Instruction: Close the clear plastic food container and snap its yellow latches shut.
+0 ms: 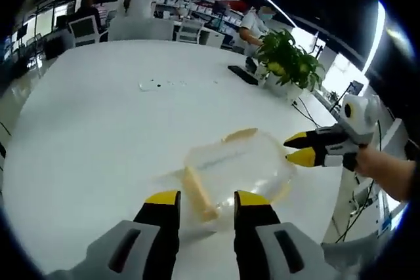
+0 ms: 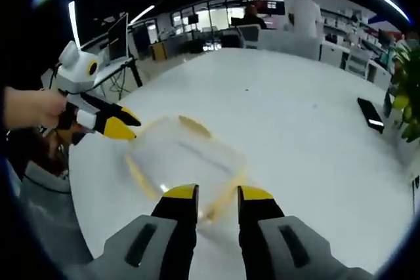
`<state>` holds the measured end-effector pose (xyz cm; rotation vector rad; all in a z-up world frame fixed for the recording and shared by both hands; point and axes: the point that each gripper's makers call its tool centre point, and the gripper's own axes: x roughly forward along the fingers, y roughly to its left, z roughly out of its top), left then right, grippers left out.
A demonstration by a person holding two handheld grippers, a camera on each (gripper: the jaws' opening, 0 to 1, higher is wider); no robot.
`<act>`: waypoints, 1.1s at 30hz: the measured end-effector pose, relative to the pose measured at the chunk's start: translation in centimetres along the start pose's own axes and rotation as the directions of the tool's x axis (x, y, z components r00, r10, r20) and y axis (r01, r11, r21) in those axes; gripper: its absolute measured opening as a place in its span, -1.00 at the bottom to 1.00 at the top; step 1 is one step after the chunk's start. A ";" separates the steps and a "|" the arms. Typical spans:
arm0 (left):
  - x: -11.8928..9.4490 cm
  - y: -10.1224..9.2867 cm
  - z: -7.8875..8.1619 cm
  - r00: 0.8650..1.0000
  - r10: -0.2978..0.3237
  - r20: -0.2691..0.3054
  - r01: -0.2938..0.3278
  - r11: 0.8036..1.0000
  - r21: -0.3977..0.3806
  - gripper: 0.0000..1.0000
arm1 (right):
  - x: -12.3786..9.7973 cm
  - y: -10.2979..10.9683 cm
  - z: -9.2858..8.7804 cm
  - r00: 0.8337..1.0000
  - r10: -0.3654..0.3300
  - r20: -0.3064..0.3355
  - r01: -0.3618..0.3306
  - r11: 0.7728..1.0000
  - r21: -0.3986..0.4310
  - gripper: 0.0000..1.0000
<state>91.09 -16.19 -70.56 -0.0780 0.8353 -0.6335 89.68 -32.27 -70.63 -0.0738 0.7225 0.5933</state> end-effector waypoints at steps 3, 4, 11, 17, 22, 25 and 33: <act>0.1 -0.1 0.0 1.000 -0.001 0.007 0.002 1.000 -0.004 -0.51 | 0.1 0.0 0.0 1.000 0.004 0.010 -0.004 1.000 0.021 -0.60; 0.2 -0.2 0.0 1.000 -0.003 0.006 0.003 1.000 -0.005 -0.51 | 0.1 -0.1 0.0 1.000 0.004 0.012 -0.004 1.000 0.029 -0.60; 0.7 -0.7 -0.4 1.000 -0.011 -0.003 0.011 1.000 -0.006 -0.54 | 0.2 -0.3 -0.1 0.999 0.010 0.038 -0.014 0.994 0.109 -0.59; 1.0 -0.7 -0.6 1.000 -0.003 -0.008 0.003 1.000 -0.009 -0.54 | 0.2 -0.2 -0.2 0.998 0.015 0.053 -0.023 0.989 0.149 -0.58; 1.1 -0.6 -0.6 1.000 0.001 0.000 -0.001 1.000 -0.028 -0.53 | 0.2 -0.2 -0.4 0.998 0.017 0.065 -0.031 0.977 0.211 -0.58; 1.2 -0.4 -0.7 1.000 0.005 0.008 -0.004 0.996 -0.088 -0.52 | 0.2 -0.3 -0.5 0.997 0.021 0.072 -0.039 0.965 0.260 -0.58; 1.2 -0.4 -0.7 1.000 0.014 0.019 -0.012 0.993 -0.114 -0.54 | 0.3 -0.2 -0.6 0.996 0.021 0.083 -0.047 0.946 0.320 -0.58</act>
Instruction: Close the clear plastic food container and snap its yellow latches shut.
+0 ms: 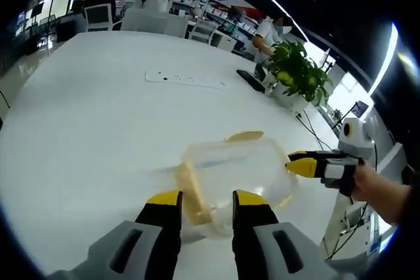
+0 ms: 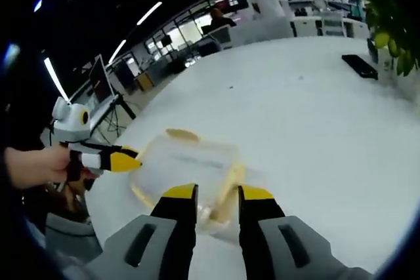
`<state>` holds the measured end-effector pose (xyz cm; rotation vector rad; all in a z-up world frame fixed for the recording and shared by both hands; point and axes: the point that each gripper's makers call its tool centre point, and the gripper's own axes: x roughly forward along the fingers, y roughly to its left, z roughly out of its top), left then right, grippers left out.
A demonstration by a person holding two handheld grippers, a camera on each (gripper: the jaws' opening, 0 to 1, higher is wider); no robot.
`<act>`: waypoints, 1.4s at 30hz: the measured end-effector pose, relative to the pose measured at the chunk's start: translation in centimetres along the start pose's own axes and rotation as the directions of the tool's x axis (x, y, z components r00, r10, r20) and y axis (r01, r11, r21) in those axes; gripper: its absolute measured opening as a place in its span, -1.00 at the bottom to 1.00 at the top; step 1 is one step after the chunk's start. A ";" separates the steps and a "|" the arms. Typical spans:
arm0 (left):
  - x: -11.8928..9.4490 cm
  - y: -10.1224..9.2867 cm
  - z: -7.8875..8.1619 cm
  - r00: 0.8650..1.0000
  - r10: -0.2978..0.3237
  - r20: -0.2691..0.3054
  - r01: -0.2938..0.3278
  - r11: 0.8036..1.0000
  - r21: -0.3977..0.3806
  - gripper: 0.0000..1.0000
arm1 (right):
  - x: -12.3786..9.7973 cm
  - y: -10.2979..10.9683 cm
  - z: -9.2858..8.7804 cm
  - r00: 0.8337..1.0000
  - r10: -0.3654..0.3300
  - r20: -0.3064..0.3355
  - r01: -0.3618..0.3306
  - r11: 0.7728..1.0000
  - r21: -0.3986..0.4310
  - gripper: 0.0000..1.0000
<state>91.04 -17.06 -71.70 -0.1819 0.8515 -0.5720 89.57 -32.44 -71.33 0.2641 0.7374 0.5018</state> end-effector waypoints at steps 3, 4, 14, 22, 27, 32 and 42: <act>0.0 0.1 0.0 1.000 -0.003 -0.001 0.003 1.000 -0.022 -0.56 | 0.0 0.0 -0.1 1.000 -0.002 0.000 0.002 0.999 0.036 -0.59; 0.0 0.2 0.0 1.000 0.000 -0.001 0.000 0.999 -0.033 -0.58 | 0.0 0.0 -0.1 1.000 -0.003 -0.003 0.003 0.999 0.039 -0.59; 0.1 0.2 -0.1 1.000 0.001 -0.001 -0.001 0.997 -0.080 -0.62 | 0.1 0.2 -0.2 1.000 -0.020 -0.012 0.020 0.998 0.058 -0.62; 0.1 0.1 0.0 1.000 0.004 -0.013 -0.005 0.997 -0.078 -0.65 | 0.1 0.2 -0.1 0.998 -0.061 -0.033 0.064 0.993 0.103 -0.65; 0.2 -0.1 0.1 1.000 0.004 -0.009 -0.004 0.997 -0.078 -0.70 | 0.2 0.2 -0.2 0.996 -0.064 -0.055 0.071 0.989 0.129 -0.66; 0.0 0.0 0.2 1.000 0.002 -0.015 -0.003 0.996 -0.090 -0.71 | 0.2 0.1 -0.5 0.998 -0.027 -0.059 0.040 0.974 0.222 -0.68; -0.3 0.2 0.4 1.000 0.005 -0.010 -0.006 0.996 -0.085 -0.71 | 0.1 0.3 0.1 0.999 -0.002 -0.033 0.010 0.970 0.244 -0.68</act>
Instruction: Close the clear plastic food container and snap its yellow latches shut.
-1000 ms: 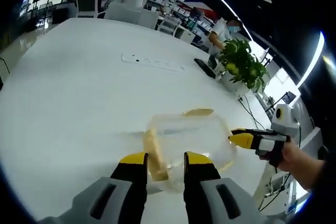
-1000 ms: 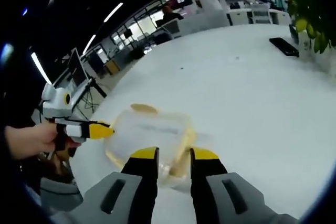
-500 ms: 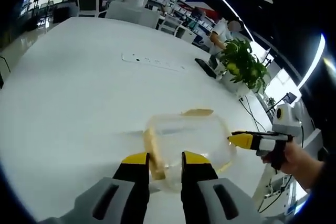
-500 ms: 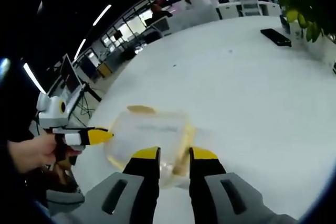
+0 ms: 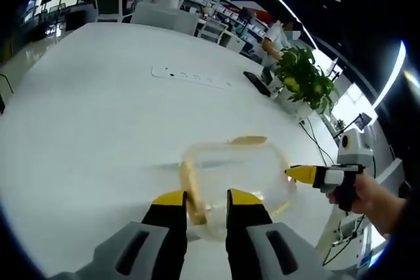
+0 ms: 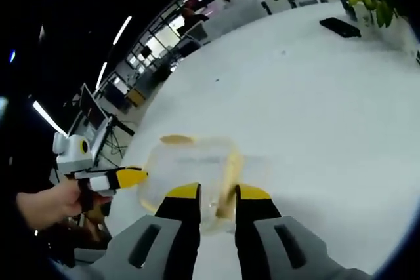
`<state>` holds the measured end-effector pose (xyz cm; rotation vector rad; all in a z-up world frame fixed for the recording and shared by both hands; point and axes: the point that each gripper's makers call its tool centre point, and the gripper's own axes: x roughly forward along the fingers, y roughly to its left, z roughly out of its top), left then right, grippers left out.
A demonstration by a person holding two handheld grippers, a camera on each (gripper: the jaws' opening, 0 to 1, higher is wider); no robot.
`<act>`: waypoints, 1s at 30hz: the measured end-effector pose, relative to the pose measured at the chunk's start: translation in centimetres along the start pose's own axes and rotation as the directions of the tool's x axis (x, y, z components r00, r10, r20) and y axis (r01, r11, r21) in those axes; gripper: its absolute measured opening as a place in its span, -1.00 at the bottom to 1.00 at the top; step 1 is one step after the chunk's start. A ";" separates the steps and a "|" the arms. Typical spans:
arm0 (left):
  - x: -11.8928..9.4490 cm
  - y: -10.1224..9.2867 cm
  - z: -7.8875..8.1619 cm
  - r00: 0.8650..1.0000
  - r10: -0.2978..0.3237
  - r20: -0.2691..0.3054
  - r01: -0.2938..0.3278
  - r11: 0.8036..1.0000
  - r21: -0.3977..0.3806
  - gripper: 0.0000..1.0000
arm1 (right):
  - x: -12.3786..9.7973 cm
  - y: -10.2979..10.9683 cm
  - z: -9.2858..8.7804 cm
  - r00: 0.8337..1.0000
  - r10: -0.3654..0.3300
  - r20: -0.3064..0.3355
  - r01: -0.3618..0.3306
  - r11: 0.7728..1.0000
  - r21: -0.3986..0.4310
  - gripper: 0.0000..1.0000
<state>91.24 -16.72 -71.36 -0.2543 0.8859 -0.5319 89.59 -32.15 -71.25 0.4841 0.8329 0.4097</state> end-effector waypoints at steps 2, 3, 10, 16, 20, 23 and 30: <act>0.0 0.1 0.0 1.000 -0.006 0.000 0.006 1.000 -0.010 -0.69 | 0.0 0.0 -0.1 1.000 0.004 0.004 -0.004 1.000 0.013 -0.66; 0.1 0.2 0.1 1.000 -0.012 -0.003 0.012 1.000 -0.013 -0.67 | -0.1 -0.1 -0.1 1.000 0.012 0.006 -0.012 1.000 0.012 -0.64; -0.2 -0.4 0.9 0.999 -0.038 0.005 0.037 0.986 0.164 -0.65 | -0.6 0.5 0.9 0.999 0.006 0.046 0.002 0.986 -0.168 -0.61; -0.6 -0.9 2.9 0.998 -0.054 0.012 0.047 0.939 0.339 -0.65 | -0.9 2.2 3.3 0.991 0.081 0.109 -0.043 0.950 -0.310 -0.72; -0.3 -1.5 3.5 0.997 -0.068 -0.027 0.073 0.882 0.465 -0.65 | -0.3 3.1 3.2 0.991 0.114 0.075 -0.079 0.929 -0.361 -0.71; 0.1 -1.8 3.8 0.997 -0.070 -0.043 0.082 0.872 0.482 -0.65 | 0.1 3.4 3.4 0.988 0.131 0.075 -0.093 0.919 -0.384 -0.73; 0.9 -3.8 3.2 0.983 -0.141 -0.120 0.185 0.801 0.570 -0.68 | 0.9 3.3 3.2 0.988 0.146 0.040 -0.117 0.906 -0.408 -0.85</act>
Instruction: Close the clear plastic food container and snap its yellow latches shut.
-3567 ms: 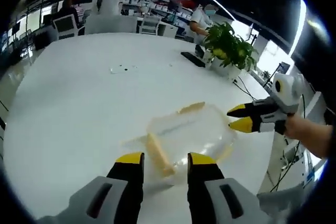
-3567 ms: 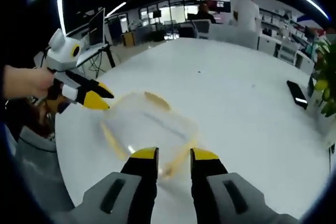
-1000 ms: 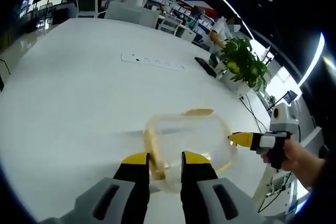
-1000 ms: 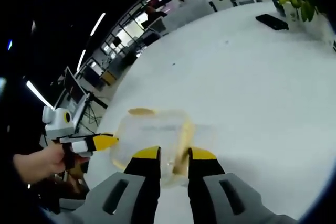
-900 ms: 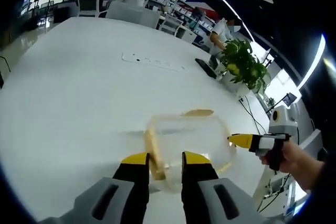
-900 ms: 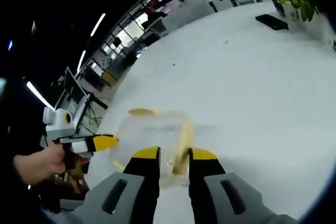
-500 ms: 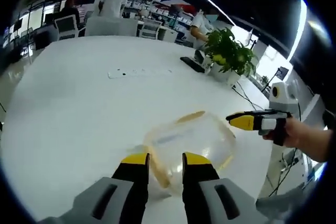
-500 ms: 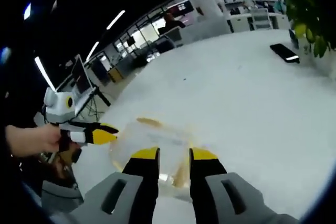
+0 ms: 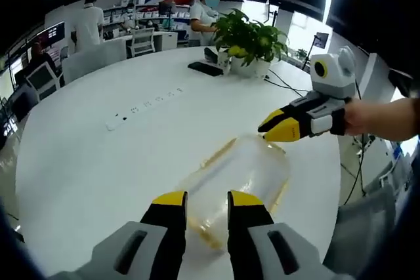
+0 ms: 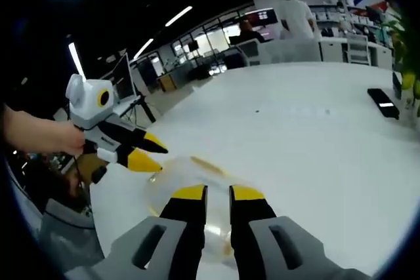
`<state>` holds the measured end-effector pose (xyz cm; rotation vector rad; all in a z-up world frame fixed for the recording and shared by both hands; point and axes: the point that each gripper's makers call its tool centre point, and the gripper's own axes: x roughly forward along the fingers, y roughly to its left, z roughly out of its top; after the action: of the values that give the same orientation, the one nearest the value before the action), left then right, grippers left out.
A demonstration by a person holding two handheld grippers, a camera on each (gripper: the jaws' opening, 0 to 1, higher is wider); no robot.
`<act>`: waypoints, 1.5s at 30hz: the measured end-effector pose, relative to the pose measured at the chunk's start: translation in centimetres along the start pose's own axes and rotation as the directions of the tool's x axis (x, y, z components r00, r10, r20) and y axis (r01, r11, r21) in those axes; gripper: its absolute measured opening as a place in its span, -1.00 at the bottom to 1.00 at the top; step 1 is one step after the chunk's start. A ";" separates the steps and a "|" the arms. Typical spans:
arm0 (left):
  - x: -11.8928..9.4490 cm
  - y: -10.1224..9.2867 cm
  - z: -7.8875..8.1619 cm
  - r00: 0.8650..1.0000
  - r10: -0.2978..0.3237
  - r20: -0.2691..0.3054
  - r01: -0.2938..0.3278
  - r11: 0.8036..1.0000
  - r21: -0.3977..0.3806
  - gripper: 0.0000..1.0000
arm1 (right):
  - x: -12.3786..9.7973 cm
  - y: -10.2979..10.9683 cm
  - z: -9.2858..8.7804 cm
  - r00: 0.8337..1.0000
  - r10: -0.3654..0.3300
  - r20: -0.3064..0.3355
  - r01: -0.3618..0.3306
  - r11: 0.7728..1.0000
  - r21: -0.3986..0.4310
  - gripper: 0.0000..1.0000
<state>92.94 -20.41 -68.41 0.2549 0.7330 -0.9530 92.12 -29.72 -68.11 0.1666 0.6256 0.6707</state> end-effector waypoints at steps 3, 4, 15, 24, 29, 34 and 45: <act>0.5 -0.7 0.2 1.000 -0.023 -0.010 0.024 0.998 0.060 -0.70 | 0.4 0.1 -0.2 1.000 0.018 -0.021 -0.019 0.999 -0.026 -0.85; 0.7 -1.1 0.2 0.999 -0.038 -0.023 0.040 0.994 0.098 -0.70 | 0.5 0.1 -0.2 0.999 0.020 -0.025 -0.021 0.999 -0.035 -0.85; 2.0 -3.6 0.5 0.989 -0.117 -0.086 0.140 0.926 0.349 -0.76 | 1.8 1.5 -0.8 0.992 0.073 -0.101 -0.090 0.980 -0.175 -0.88; 2.6 -4.3 0.2 0.977 -0.158 -0.142 0.205 0.872 0.444 -0.77 | 2.7 2.3 -1.4 0.982 0.091 -0.167 -0.142 0.933 -0.330 -0.86; 2.8 -4.8 -0.1 0.972 -0.166 -0.169 0.229 0.840 0.492 -0.78 | 3.1 2.5 -1.4 0.977 0.092 -0.194 -0.162 0.908 -0.387 -0.88; 3.1 -5.3 -0.1 0.969 -0.179 -0.173 0.243 0.828 0.505 -0.80 | 3.5 2.4 -1.2 0.976 0.091 -0.199 -0.171 0.885 -0.434 -0.94; 3.4 -5.8 -0.3 0.963 -0.191 -0.188 0.264 0.801 0.537 -0.86 | 4.1 2.3 -1.1 0.974 0.097 -0.205 -0.180 0.883 -0.434 -0.94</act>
<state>89.32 -25.81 -70.24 0.7640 0.5885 -1.3878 92.69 -25.43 -70.23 -0.2888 0.6159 0.9614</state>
